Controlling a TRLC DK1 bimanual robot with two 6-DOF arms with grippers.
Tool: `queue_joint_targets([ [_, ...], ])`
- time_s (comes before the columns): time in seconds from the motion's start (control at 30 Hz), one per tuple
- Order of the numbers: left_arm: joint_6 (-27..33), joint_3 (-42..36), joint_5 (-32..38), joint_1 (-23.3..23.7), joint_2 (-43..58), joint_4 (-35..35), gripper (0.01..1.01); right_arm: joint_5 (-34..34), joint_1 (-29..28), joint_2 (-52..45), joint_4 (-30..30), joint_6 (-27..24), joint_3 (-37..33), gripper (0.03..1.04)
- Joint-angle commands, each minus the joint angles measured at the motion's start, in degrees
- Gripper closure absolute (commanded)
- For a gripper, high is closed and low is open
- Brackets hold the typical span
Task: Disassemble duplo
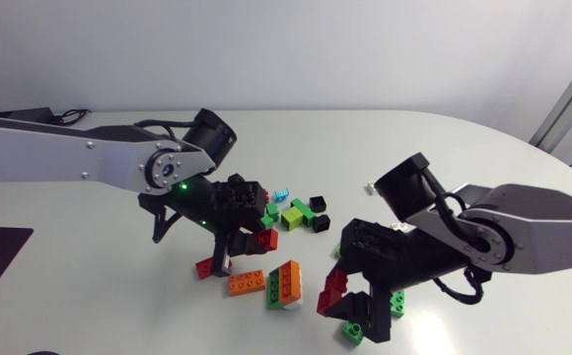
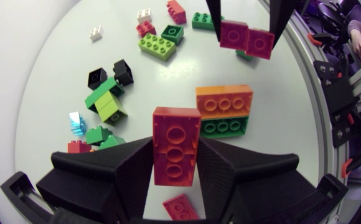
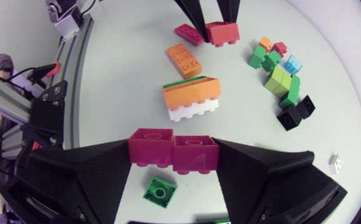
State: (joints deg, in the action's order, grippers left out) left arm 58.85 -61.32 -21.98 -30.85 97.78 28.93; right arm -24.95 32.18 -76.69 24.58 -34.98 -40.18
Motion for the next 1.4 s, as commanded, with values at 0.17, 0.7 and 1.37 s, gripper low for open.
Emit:
queue_joint_targets([
  [0.17, -4.0, 1.0, 4.1, -0.4, 5.8, -2.6, 0.510, 8.7, -0.5, -2.9, -7.3, 4.0, 3.0, 0.63],
  [0.7, -6.2, 2.1, 3.3, -4.3, -4.0, -0.7, 0.046, 16.0, -4.1, -9.4, -15.4, 1.5, 6.6, 0.49],
  [1.37, -4.5, -0.9, -0.3, -10.7, 5.9, 1.5, 0.049, 17.9, -3.6, -2.7, -13.5, 1.1, 8.7, 0.07],
])
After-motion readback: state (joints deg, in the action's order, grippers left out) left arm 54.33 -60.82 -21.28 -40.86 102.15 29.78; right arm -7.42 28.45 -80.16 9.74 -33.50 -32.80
